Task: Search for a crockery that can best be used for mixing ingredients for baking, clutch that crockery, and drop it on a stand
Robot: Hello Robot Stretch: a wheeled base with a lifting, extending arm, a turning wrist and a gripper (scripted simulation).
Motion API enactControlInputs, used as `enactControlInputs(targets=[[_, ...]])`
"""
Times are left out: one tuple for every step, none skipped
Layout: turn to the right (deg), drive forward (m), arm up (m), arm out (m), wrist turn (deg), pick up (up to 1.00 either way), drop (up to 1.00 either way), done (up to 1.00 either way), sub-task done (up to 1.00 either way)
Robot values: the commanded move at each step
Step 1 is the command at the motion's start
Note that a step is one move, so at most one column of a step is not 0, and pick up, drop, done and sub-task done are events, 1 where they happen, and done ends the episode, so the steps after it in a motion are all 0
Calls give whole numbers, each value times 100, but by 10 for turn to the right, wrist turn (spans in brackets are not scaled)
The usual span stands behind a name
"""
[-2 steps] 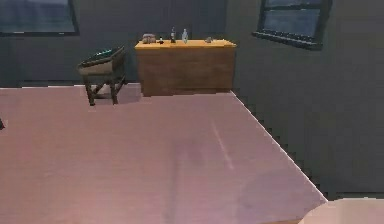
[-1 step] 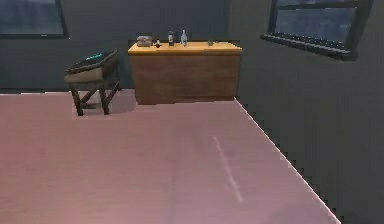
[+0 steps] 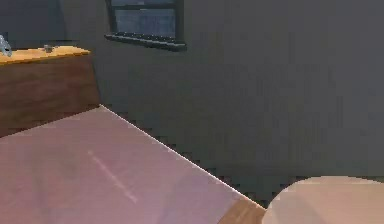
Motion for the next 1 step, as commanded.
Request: enactControlInputs(targets=[[0,65,0,0,0,0,0,0,0]])
